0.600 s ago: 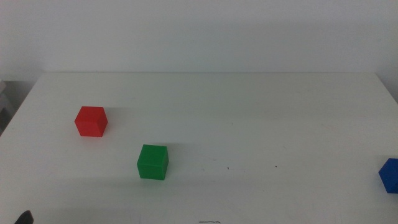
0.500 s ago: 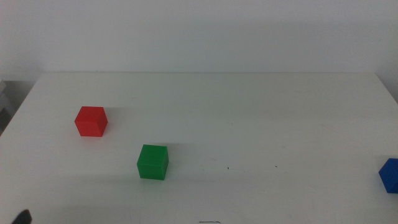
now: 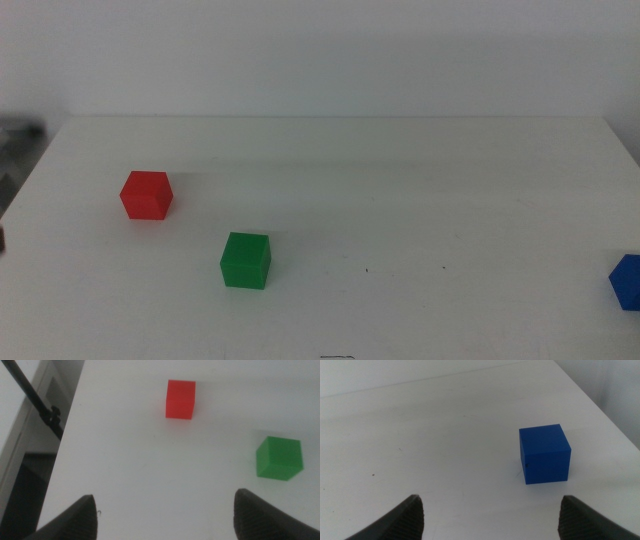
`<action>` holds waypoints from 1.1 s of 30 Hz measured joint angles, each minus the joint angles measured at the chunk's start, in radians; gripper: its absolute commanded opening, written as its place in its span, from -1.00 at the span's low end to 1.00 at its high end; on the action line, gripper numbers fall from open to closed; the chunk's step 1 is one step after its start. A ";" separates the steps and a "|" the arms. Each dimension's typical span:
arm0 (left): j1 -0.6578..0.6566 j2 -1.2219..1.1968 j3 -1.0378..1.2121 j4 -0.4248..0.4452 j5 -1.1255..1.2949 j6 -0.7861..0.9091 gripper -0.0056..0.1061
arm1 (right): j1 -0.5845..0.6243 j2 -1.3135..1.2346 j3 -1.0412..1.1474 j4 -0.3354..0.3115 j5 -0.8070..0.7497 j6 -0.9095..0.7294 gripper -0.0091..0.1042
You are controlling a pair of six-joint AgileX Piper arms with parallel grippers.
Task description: Stack red cubes first, then green, then blue cubes in a specific spot.
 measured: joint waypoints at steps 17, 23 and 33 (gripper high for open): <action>0.000 0.582 -0.712 0.003 0.389 0.113 0.77 | 0.000 0.000 0.000 0.000 0.000 0.000 0.46; 0.000 0.786 -0.807 0.003 0.392 0.165 0.77 | 0.000 0.000 0.000 0.000 0.000 0.000 0.46; 0.000 1.108 -0.955 -0.013 0.383 0.214 0.77 | 0.000 0.000 0.000 0.000 0.000 0.000 0.46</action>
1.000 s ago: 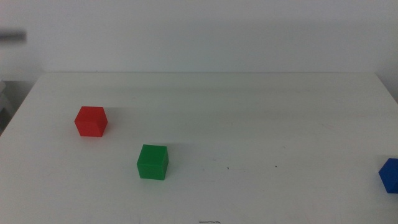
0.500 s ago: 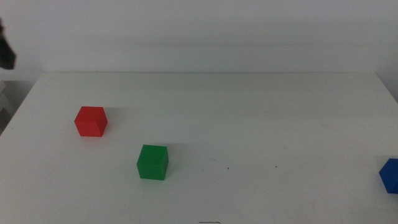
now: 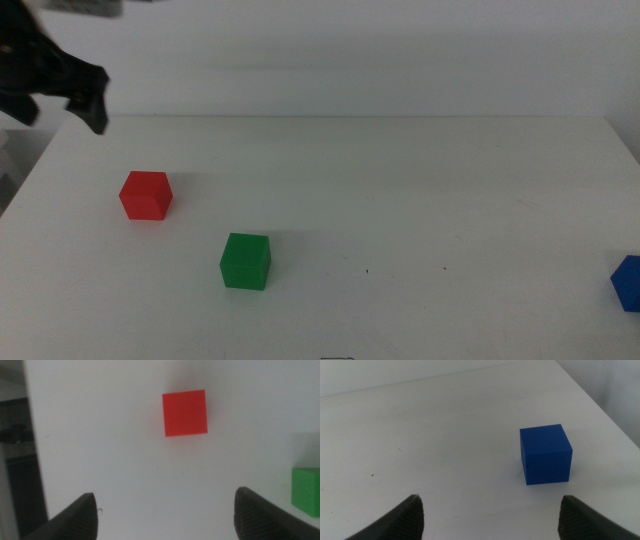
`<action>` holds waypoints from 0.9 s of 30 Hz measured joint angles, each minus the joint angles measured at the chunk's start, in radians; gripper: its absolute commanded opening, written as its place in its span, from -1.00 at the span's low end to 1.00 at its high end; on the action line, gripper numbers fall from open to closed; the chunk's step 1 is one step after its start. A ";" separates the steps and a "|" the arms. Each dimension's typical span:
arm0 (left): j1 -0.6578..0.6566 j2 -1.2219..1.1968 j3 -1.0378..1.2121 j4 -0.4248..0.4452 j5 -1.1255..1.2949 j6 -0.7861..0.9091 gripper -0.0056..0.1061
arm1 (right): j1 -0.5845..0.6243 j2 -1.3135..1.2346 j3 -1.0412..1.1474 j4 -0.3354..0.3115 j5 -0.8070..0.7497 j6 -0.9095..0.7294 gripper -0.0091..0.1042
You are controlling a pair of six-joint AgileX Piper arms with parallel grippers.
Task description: Stack red cubes first, then green, then blue cubes in a specific spot.
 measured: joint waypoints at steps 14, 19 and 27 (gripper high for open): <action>-0.001 0.321 -0.152 -0.063 -0.012 0.009 0.77 | 0.000 0.000 0.000 0.000 0.000 0.000 0.46; -0.001 0.382 -0.160 -0.102 -0.040 0.017 0.77 | 0.000 0.000 0.000 0.000 0.000 0.000 0.46; -0.001 0.454 -0.160 -0.116 -0.097 0.031 0.77 | 0.000 0.000 0.000 0.000 0.000 0.000 0.46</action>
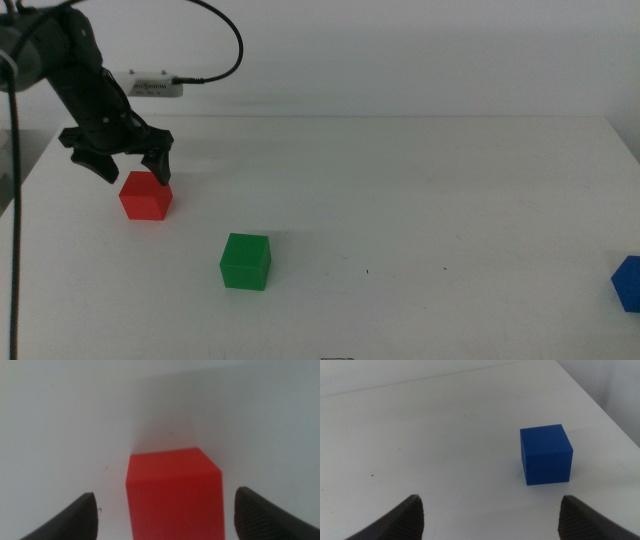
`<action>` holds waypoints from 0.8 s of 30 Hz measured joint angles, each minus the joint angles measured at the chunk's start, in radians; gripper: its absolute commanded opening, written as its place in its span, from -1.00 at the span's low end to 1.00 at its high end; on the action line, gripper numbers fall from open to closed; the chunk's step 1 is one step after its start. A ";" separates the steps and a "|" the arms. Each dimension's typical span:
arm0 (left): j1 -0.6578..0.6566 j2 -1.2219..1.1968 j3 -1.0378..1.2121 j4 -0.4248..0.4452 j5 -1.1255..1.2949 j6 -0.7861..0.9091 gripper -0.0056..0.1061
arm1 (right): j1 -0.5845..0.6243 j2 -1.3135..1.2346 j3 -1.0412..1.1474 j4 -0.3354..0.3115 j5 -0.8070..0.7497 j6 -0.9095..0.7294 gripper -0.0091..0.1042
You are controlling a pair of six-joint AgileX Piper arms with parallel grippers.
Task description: Stack red cubes first, then green, then blue cubes in a specific spot.
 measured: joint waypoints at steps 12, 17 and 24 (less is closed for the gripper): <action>0.000 0.067 0.000 -0.003 -0.024 0.003 0.70 | 0.000 0.000 0.000 0.000 0.000 0.000 0.46; 0.000 0.083 0.000 -0.004 -0.025 0.003 0.43 | 0.000 0.000 0.000 0.000 0.000 0.000 0.46; 0.000 0.089 -0.001 -0.006 -0.018 -0.009 -0.23 | 0.000 0.000 0.000 0.000 0.000 0.000 0.46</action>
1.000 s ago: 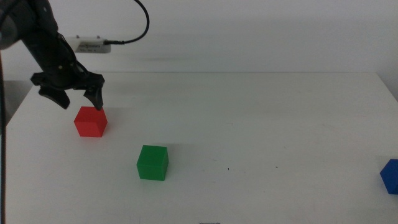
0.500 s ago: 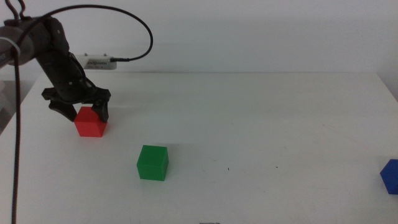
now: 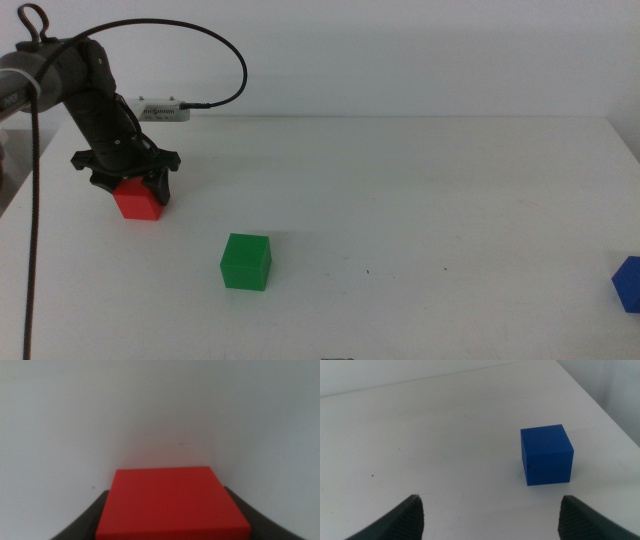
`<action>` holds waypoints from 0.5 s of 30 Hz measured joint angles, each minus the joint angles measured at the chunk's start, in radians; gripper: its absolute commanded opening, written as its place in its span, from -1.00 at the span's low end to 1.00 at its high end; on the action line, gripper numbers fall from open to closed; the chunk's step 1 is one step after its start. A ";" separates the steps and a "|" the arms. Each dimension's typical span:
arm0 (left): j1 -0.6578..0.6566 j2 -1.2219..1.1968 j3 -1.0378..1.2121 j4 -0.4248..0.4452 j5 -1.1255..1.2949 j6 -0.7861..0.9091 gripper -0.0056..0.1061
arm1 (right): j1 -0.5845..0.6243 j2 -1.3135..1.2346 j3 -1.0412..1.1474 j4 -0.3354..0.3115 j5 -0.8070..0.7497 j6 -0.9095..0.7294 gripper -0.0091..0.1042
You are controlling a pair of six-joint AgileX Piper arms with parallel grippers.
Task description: Stack red cubes first, then green, then blue cubes in a specific spot.
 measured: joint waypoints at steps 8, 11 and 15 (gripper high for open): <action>0.000 -0.068 -0.001 -0.002 0.075 -0.044 -0.56 | 0.000 0.000 0.000 0.000 0.000 0.000 0.46; -0.009 -0.121 -0.001 0.002 0.085 -0.063 -0.56 | 0.000 0.000 0.000 0.000 0.000 0.000 0.46; -0.052 -0.194 0.024 0.024 0.085 -0.123 -0.56 | 0.000 0.000 0.000 0.000 0.000 0.000 0.46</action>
